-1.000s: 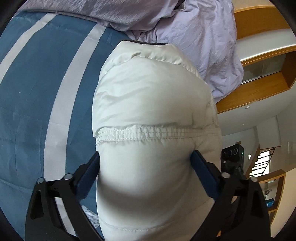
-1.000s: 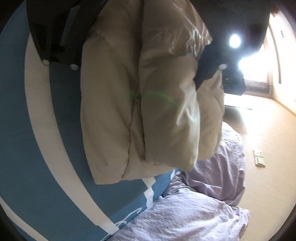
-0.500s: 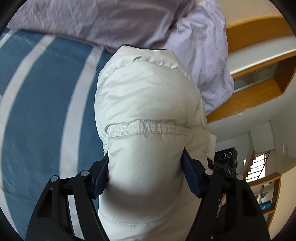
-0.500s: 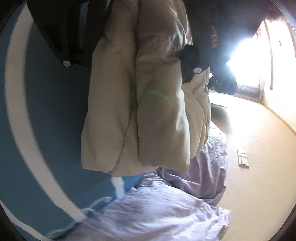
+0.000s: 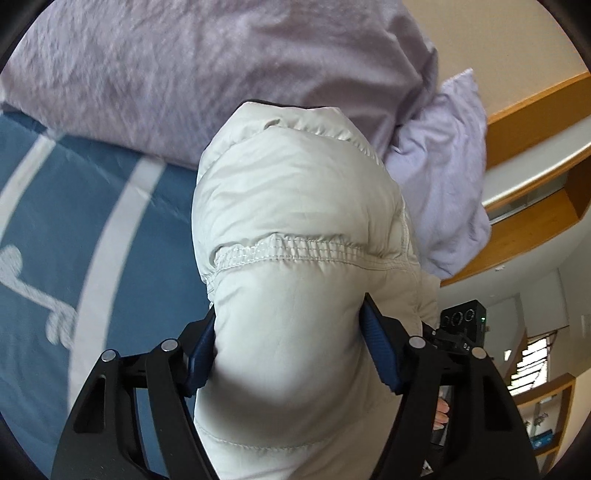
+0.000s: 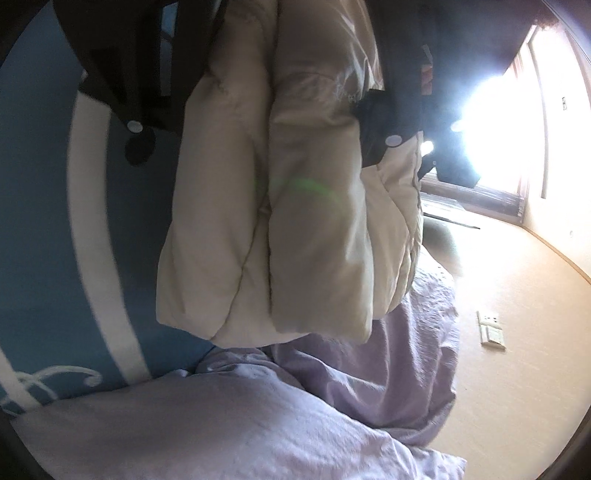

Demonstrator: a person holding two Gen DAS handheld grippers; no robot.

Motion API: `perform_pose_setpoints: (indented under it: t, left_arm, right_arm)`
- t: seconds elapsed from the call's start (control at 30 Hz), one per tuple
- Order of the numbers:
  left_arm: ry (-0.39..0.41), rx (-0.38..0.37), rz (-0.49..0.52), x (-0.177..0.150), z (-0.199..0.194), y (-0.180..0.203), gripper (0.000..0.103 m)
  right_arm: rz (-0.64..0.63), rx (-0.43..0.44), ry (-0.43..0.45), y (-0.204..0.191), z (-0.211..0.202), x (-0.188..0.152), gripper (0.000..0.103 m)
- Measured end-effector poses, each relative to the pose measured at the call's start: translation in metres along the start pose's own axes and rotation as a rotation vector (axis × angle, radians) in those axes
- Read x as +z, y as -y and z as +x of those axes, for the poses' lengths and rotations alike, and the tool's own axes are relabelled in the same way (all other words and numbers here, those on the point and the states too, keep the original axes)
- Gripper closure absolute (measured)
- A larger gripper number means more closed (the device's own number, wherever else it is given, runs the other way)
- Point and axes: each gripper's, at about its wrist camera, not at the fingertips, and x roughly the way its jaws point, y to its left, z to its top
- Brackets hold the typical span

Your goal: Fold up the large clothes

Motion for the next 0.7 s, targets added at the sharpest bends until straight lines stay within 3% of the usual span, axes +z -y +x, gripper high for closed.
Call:
perform_pose_setpoints:
  t: [0.4,0.57,0.63,0.7]
  left_arm:
    - [-0.014,0.072,0.016,0.007,0.015,-0.006,0.032]
    - [-0.017,0.109,0.02,0.009,0.016,-0.003,0.027]
    - [-0.012,0.146,0.031,0.011,0.015,0.002,0.025]
    - [0.0,0.193,0.052,0.013,0.011,0.007,0.02]
  right_arm:
    - [0.071,-0.051,0.023,0.011,0.007,-0.008,0.046]
    - [0.072,-0.146,0.038,0.003,-0.003,-0.01,0.034]
    - [0.073,-0.175,0.048,0.0,-0.011,-0.011,0.031]
    - [0.067,-0.254,0.091,-0.006,-0.026,-0.012,0.021]
